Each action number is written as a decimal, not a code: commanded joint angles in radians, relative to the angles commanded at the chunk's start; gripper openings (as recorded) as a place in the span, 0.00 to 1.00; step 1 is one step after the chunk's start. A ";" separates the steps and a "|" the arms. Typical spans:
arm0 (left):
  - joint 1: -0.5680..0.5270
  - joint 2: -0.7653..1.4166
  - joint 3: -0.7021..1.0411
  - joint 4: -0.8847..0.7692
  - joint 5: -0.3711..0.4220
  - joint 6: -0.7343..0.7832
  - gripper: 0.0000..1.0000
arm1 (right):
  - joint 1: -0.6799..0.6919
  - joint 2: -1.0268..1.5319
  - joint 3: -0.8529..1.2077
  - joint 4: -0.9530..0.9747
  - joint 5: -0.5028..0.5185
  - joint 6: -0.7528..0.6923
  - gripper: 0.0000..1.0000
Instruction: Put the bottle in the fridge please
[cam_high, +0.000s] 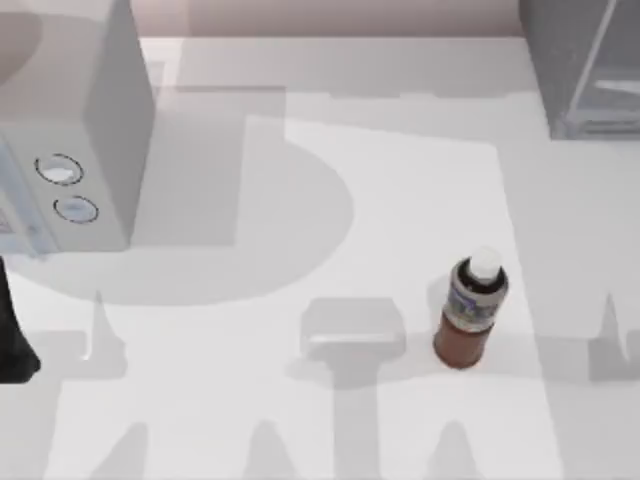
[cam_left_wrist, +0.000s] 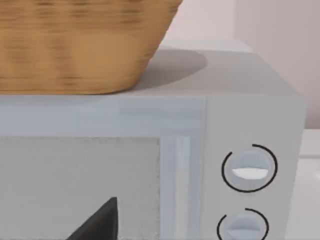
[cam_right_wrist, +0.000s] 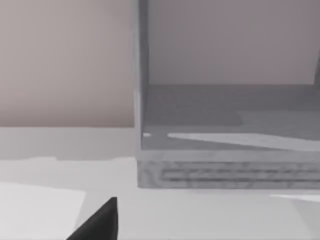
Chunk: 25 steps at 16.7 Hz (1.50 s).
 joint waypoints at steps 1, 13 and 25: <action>0.000 0.000 0.000 0.000 0.000 0.000 1.00 | 0.000 0.000 0.000 0.000 0.000 0.000 1.00; 0.000 0.000 0.000 0.000 0.000 0.000 1.00 | 0.119 0.590 -0.012 0.524 -0.135 -0.035 1.00; 0.000 0.000 0.000 0.000 0.000 0.000 1.00 | 0.321 1.549 0.000 1.374 -0.362 -0.064 1.00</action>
